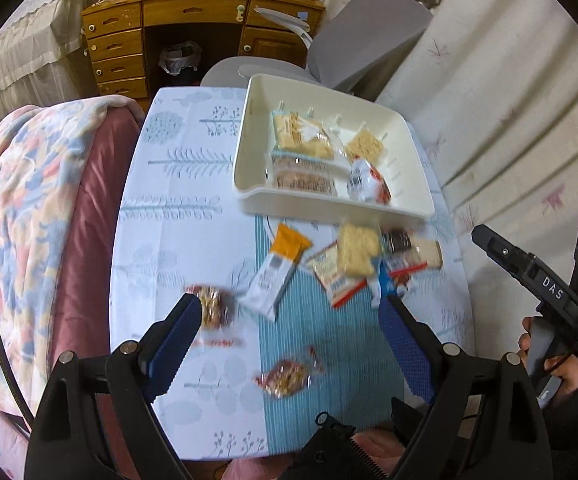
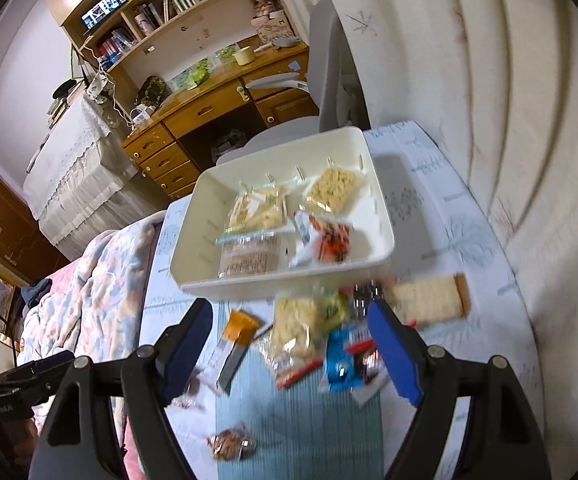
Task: Organize snacks
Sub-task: 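Withdraw both tools from the tray, then reach the left tool toward the nut packets while the right tool approaches the blue wrapper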
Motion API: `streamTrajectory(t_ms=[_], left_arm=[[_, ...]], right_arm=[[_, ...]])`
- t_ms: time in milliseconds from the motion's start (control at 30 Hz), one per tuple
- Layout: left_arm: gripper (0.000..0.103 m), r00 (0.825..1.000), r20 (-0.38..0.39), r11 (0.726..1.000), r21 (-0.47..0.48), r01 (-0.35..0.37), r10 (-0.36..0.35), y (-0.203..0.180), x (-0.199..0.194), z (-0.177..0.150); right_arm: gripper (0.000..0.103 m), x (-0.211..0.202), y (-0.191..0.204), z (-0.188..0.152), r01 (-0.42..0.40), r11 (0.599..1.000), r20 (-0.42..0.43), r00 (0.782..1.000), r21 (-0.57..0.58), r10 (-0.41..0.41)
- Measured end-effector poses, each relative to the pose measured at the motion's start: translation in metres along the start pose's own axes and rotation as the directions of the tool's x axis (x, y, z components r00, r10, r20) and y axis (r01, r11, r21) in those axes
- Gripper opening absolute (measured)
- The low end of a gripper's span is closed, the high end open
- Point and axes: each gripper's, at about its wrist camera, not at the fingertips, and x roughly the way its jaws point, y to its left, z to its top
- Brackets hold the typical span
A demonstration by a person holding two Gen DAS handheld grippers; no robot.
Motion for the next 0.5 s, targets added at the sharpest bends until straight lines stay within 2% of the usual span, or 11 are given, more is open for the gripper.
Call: streamTrajectory(t_ms=[267, 500], left_arm=[[0.089, 0.999, -0.045, 0.999, 0.033, -0.001, 0.002, 0.002, -0.004, -0.046], [0.089, 0.993, -0.11, 0.999, 0.014, -0.03, 0.031, 0.004, 0.007, -0.077]], right_arm=[[0.08, -0.02, 0.006, -0.044, 0.02, 0.999, -0.013, 1.0, 0.026, -0.02], [0.08, -0.017, 0.01, -0.073, 0.01, 1.0, -0.056, 0.998, 0.014, -0.009]])
